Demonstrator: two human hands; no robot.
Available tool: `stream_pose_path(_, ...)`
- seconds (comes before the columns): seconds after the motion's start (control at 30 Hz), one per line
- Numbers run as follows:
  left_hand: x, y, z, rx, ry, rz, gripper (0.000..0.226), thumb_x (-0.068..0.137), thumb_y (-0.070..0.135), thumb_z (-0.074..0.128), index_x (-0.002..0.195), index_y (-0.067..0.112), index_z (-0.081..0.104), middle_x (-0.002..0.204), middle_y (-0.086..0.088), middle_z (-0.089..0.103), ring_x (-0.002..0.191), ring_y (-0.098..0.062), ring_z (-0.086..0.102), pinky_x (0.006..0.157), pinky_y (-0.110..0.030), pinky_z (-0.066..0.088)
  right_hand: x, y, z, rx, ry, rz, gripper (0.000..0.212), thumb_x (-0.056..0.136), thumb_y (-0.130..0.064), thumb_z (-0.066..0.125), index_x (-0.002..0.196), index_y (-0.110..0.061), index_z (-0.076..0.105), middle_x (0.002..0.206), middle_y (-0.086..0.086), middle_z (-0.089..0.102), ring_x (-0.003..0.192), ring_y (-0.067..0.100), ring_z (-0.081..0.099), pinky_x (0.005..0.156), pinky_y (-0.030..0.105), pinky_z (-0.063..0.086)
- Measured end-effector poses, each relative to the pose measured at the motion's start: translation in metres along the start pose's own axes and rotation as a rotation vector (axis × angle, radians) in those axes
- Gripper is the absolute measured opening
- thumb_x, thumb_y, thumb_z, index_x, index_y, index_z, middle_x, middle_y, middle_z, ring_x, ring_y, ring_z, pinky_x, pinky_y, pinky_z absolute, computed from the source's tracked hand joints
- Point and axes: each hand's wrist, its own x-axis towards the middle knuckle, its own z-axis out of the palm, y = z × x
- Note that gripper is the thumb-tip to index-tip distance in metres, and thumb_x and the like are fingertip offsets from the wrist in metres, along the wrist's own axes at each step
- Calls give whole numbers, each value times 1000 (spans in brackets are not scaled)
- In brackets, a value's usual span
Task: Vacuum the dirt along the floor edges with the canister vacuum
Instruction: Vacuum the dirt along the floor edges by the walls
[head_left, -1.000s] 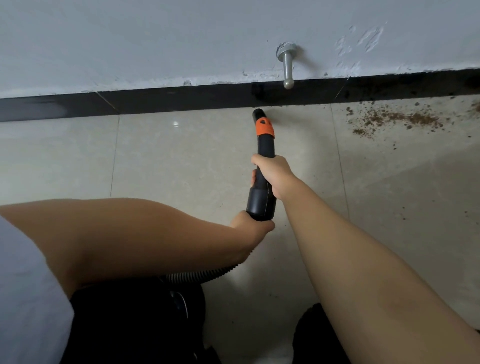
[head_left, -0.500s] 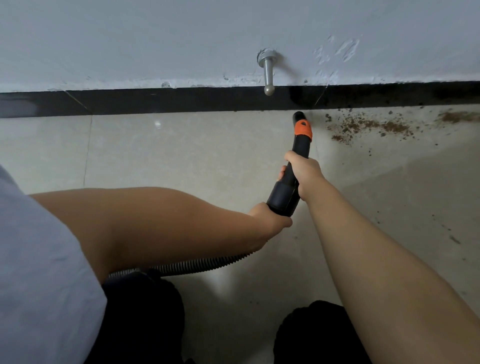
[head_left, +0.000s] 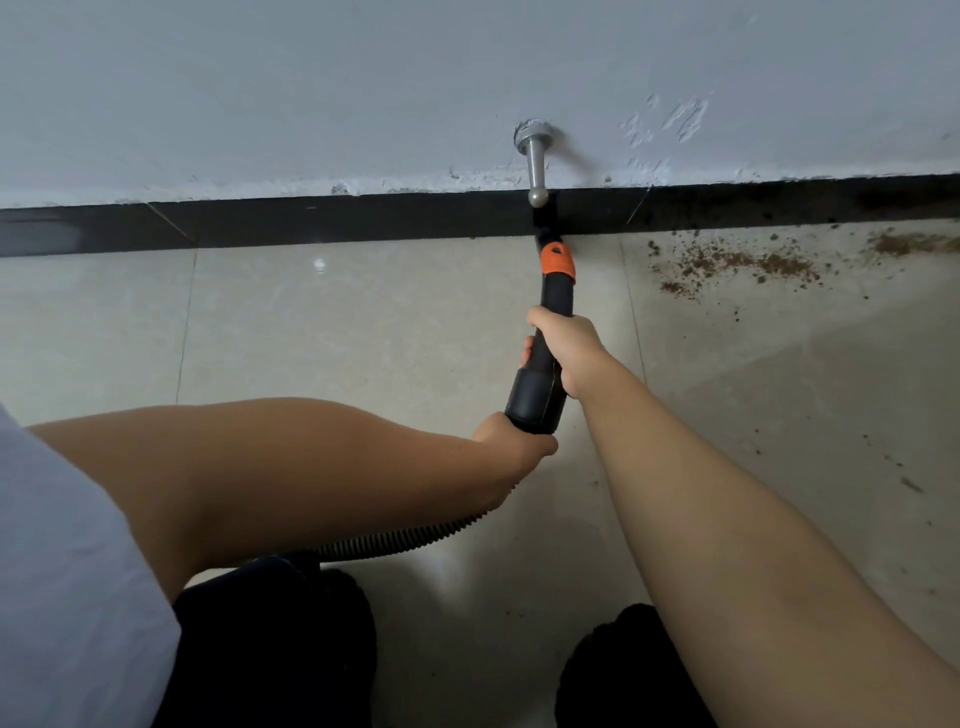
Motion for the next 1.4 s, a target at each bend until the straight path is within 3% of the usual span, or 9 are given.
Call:
stream_pose_path(0.27,-3,-12,-16,-22,43,-25,31,77,17,65,106,10,55,84,-10,58,71,-24,51,69,-31,46,-4,5,24,-74,-44,-16,9,86,-9,53,90,-8,45,59,7,51,43,18,48,52,26,48)
stream_pose_path(0.47,-6,-20,-30,-49,58,-34,30,79,15,63,106,9,53,84,-10,56,69,-23,49,63,-28,43,-6,10,44,-101,-81,-23,7,85,-8,52,85,-8,45,58,7,50,41,18,47,51,26,48)
stream_pose_path(0.7,-13,-27,-41,-100,100,-59,18,80,14,62,94,10,51,81,-9,52,71,-24,47,66,-30,41,-13,11,67,-169,-132,-31,11,85,-7,51,78,-9,43,53,6,50,42,18,46,53,28,45)
stream_pose_path(0.87,-20,-37,-36,-114,102,-71,25,80,17,63,102,10,53,84,-10,55,72,-23,50,64,-28,44,-20,17,69,-223,-183,-15,10,84,-6,50,78,-9,43,52,6,49,37,16,45,49,24,44)
stream_pose_path(1.03,-19,-29,-19,-61,30,-54,29,80,17,64,106,11,52,87,-10,56,73,-23,51,61,-25,44,-19,18,36,-169,-91,-9,8,85,-8,51,80,-9,45,56,7,50,41,18,46,50,24,45)
stream_pose_path(1.17,-15,-11,0,20,-60,-21,30,80,15,65,105,11,51,85,-8,56,77,-23,53,71,-30,47,-14,12,0,-25,41,4,12,86,-7,53,80,-9,44,59,7,49,42,17,46,49,25,45)
stream_pose_path(1.3,-12,8,14,83,-127,13,23,81,13,65,98,9,51,71,-3,53,64,-17,50,68,-29,47,-8,5,-27,41,152,6,12,87,-8,54,81,-9,43,61,7,49,47,19,47,52,29,46)
stream_pose_path(1.4,-12,10,18,90,-139,19,24,81,13,65,100,9,51,72,-4,53,63,-18,49,66,-29,46,-9,4,-34,67,152,7,12,87,-7,54,81,-8,44,60,7,49,46,18,47,50,27,45)
